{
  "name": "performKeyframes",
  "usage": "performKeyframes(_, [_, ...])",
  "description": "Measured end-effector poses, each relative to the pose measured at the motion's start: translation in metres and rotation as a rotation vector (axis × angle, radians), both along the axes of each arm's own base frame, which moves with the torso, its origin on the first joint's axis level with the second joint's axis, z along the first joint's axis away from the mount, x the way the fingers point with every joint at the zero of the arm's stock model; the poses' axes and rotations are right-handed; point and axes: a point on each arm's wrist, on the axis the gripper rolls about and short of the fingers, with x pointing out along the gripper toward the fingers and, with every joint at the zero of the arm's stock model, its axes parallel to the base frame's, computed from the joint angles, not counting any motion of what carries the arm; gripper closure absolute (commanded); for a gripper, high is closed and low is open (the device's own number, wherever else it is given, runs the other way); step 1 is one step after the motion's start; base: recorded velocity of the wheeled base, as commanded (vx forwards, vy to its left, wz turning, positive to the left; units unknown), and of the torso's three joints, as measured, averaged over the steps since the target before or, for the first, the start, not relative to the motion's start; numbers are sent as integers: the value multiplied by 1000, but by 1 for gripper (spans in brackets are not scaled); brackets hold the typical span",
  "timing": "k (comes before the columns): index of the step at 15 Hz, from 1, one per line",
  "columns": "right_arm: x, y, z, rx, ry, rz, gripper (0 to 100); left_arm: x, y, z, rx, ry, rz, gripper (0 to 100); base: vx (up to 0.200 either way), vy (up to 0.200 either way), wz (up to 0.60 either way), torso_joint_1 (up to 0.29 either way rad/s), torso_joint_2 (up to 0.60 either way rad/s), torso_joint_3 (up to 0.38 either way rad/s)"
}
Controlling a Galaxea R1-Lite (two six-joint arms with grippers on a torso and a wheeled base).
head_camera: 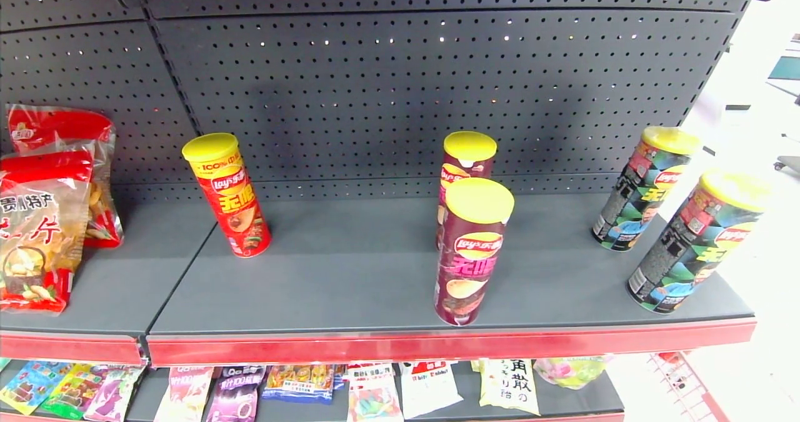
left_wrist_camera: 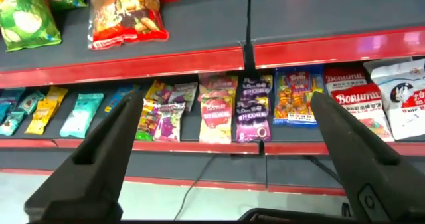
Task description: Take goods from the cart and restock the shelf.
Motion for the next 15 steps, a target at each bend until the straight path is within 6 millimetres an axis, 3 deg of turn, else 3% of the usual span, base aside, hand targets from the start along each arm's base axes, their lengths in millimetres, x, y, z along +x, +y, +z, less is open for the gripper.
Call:
performKeyframes(2, [0,0,0,0,3,1,0,0,0,-1,0,4,0,0,-200,0,0,19,2,-2])
performKeyframes(5, [0,0,-2,0,8,11,0,2,0,-2,11,9,-6,0,0,0,0,0,0,0])
performKeyframes(15, [2,1,-2,1,16,23,0,6,-1,-4,4,-11,-50,0,0,-200,0,4,4,1])
